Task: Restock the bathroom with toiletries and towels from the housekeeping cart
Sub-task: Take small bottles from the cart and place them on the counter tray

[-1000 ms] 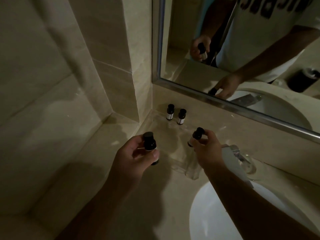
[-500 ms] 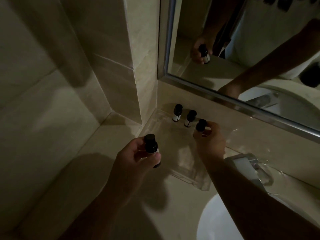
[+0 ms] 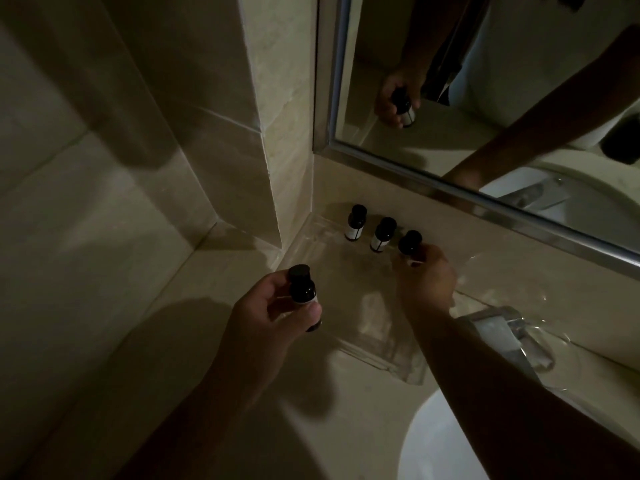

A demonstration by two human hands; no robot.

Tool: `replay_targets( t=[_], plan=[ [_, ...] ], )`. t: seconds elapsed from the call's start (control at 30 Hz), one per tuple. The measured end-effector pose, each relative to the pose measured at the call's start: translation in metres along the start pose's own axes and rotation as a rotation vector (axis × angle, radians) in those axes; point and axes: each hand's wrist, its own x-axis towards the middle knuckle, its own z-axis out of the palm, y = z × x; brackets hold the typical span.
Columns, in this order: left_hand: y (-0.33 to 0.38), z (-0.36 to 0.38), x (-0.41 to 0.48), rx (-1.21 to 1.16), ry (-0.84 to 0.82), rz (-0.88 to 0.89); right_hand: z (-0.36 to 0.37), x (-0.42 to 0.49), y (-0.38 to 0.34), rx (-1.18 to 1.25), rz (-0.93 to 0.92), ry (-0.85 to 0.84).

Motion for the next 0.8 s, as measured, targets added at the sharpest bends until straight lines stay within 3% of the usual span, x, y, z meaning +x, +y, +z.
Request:
replay_targets(
  t=[0.8],
  plan=[
    [-0.014,0.003,0.005,-0.134,-0.035,-0.018,-0.015,0.003,-0.006,-0.12,0.033,-0.162]
  ],
)
